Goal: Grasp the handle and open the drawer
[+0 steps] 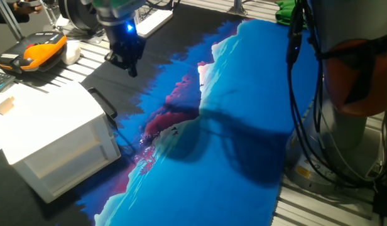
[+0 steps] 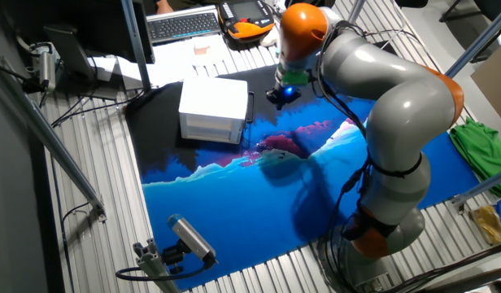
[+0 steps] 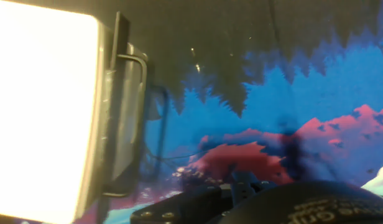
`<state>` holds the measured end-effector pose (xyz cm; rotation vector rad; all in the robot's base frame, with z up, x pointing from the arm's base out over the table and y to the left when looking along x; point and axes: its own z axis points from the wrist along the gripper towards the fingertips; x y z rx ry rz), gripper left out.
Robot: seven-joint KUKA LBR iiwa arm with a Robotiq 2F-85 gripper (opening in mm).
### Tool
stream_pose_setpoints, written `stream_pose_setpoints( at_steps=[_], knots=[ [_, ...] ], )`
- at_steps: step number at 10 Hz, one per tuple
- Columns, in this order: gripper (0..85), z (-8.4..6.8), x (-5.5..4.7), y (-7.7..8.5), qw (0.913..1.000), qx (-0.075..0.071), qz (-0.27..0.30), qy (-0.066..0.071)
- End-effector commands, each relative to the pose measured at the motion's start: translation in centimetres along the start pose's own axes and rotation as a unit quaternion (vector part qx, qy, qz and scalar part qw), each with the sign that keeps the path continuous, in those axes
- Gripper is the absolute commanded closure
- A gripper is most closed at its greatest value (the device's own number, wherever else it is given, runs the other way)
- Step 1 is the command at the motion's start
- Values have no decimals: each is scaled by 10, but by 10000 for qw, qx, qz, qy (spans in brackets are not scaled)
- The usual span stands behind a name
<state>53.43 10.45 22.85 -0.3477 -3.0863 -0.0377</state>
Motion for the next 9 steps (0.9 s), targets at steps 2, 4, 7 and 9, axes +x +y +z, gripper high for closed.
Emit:
stream_pose_setpoints(
  at_steps=[2,4,7,9],
  knots=[
    [850,-2,-2,9,9999,-29,113,36],
    [850,-6,-2,16,9990,-98,435,54],
    [850,-6,-2,17,9960,-171,878,23],
    [850,-6,-3,20,9958,-140,908,7]
  ],
)
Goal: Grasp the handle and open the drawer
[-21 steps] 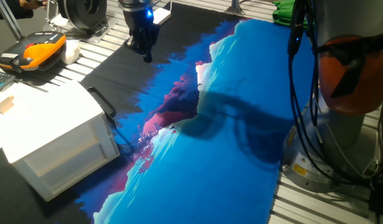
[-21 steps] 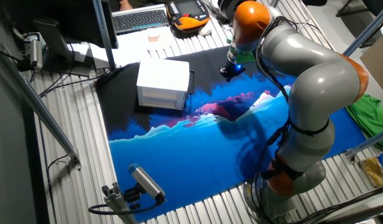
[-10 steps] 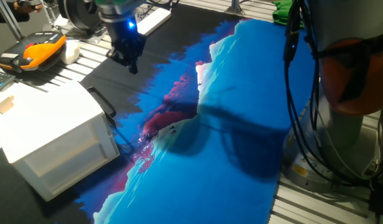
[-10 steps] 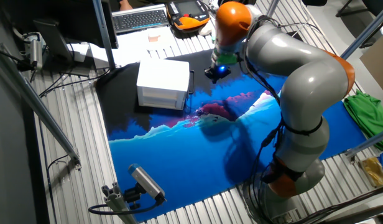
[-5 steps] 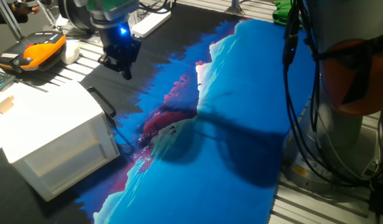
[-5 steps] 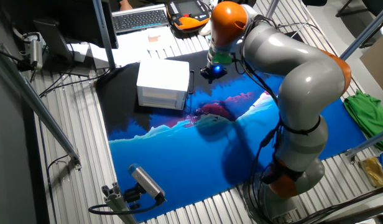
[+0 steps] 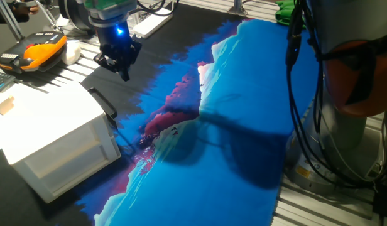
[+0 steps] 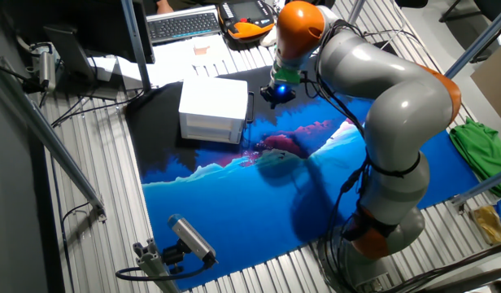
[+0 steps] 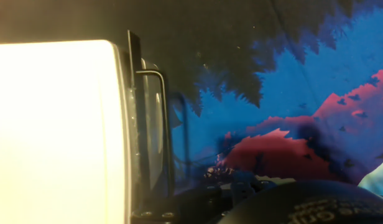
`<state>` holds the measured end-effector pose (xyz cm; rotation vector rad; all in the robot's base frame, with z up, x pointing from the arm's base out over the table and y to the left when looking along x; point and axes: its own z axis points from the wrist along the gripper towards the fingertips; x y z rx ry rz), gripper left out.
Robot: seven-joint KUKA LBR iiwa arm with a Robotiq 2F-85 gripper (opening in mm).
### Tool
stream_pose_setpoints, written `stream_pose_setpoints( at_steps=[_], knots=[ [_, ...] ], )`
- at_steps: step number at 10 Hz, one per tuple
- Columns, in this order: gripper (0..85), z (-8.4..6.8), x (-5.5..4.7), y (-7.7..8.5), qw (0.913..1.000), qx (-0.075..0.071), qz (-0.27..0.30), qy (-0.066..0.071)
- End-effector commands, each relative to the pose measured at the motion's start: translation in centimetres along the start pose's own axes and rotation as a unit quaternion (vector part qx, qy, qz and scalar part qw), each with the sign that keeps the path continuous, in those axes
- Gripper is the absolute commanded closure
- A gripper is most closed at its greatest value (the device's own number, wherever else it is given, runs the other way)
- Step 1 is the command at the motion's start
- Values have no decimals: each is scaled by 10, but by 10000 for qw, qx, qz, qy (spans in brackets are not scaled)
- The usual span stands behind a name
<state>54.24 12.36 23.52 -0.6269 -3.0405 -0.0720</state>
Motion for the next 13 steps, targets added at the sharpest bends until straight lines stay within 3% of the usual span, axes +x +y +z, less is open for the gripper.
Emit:
stream_pose_setpoints(
  at_steps=[1,7,13],
  knots=[
    [850,0,0,2,10000,26,0,-1],
    [850,9,-5,18,9999,109,29,-77],
    [850,9,-6,33,9998,134,160,-37]
  ],
)
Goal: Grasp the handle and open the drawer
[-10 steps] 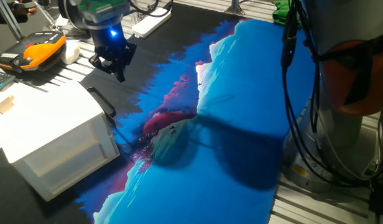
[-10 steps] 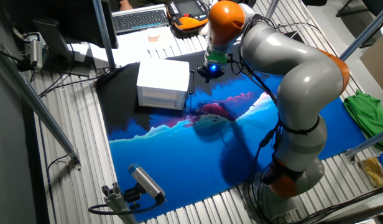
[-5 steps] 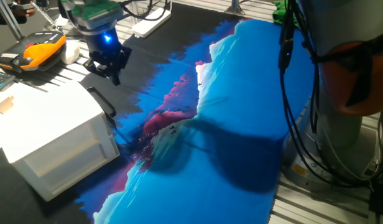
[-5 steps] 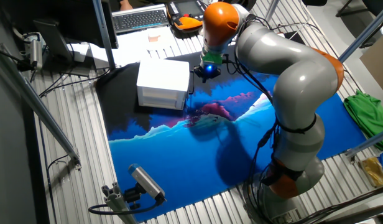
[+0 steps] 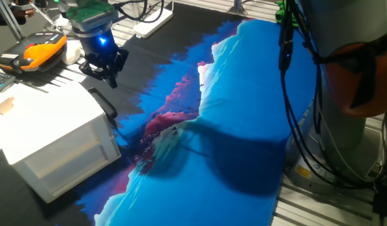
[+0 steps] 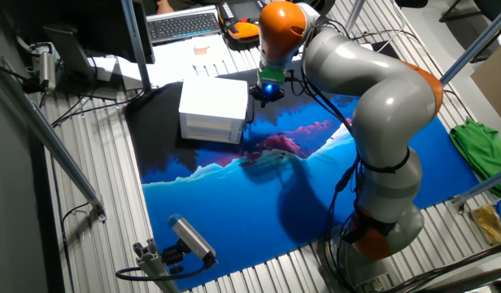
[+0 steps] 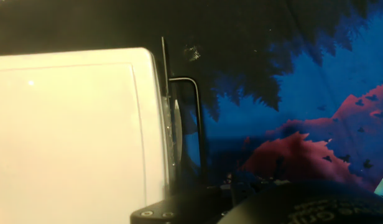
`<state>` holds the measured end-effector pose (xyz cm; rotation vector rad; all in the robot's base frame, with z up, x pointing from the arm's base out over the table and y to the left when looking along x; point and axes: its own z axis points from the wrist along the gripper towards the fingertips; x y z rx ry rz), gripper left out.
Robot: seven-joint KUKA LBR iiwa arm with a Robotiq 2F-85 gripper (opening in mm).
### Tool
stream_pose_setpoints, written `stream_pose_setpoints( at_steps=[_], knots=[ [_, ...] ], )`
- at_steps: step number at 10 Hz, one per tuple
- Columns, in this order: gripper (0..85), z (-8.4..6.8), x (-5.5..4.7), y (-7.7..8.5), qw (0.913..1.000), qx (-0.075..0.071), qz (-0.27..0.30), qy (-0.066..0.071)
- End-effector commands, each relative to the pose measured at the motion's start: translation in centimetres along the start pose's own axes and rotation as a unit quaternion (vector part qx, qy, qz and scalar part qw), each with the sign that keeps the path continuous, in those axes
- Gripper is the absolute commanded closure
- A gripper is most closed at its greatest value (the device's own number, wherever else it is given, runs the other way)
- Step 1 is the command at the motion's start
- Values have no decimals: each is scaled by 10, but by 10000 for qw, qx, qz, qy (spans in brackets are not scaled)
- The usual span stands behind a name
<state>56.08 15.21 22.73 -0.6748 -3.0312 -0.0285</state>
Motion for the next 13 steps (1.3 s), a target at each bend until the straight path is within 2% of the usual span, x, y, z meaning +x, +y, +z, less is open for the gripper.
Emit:
stream_pose_setpoints(
  at_steps=[1,2,4,5,8,11,12,13],
  knots=[
    [850,0,0,0,10000,0,9,16],
    [850,0,0,1,10000,53,9,21],
    [850,0,0,3,10000,69,1,28],
    [850,1,0,3,10000,77,-14,-9],
    [850,3,-2,8,10000,9,-22,-8],
    [850,-1,1,19,10000,35,78,5],
    [680,-2,1,21,9999,42,108,1],
    [680,-2,2,22,9999,64,124,-10]
  ],
)
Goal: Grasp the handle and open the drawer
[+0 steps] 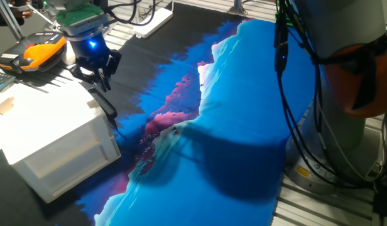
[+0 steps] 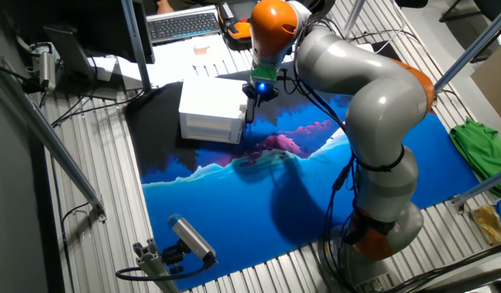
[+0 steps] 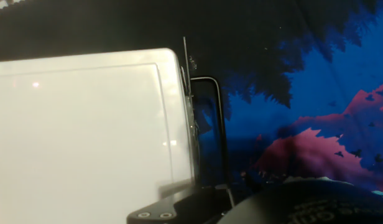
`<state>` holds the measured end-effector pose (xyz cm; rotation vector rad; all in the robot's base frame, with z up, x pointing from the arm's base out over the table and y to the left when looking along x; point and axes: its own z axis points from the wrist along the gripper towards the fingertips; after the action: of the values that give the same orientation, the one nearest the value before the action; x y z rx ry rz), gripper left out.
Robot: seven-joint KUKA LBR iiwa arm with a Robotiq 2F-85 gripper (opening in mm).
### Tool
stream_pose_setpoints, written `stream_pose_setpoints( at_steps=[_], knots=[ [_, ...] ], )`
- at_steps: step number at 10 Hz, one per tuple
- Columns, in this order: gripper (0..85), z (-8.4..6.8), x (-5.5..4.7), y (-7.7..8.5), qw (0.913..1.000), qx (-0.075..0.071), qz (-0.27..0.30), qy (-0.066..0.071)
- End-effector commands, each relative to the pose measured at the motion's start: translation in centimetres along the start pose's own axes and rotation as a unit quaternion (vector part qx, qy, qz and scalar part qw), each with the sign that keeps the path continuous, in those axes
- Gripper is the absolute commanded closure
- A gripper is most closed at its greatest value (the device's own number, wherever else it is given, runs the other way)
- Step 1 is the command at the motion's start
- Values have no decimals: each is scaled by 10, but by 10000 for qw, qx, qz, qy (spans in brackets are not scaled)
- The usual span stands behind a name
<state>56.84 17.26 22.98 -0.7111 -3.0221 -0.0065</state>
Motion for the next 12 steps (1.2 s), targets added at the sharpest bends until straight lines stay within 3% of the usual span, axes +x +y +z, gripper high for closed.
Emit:
stream_pose_setpoints(
  at_steps=[1,6,7,12],
  knots=[
    [680,0,0,0,10000,11,25,-19],
    [680,2,-1,0,9999,58,-12,-87],
    [510,2,-1,0,9999,66,-5,-98],
    [510,4,-1,1,9999,44,-43,-87]
  ],
)
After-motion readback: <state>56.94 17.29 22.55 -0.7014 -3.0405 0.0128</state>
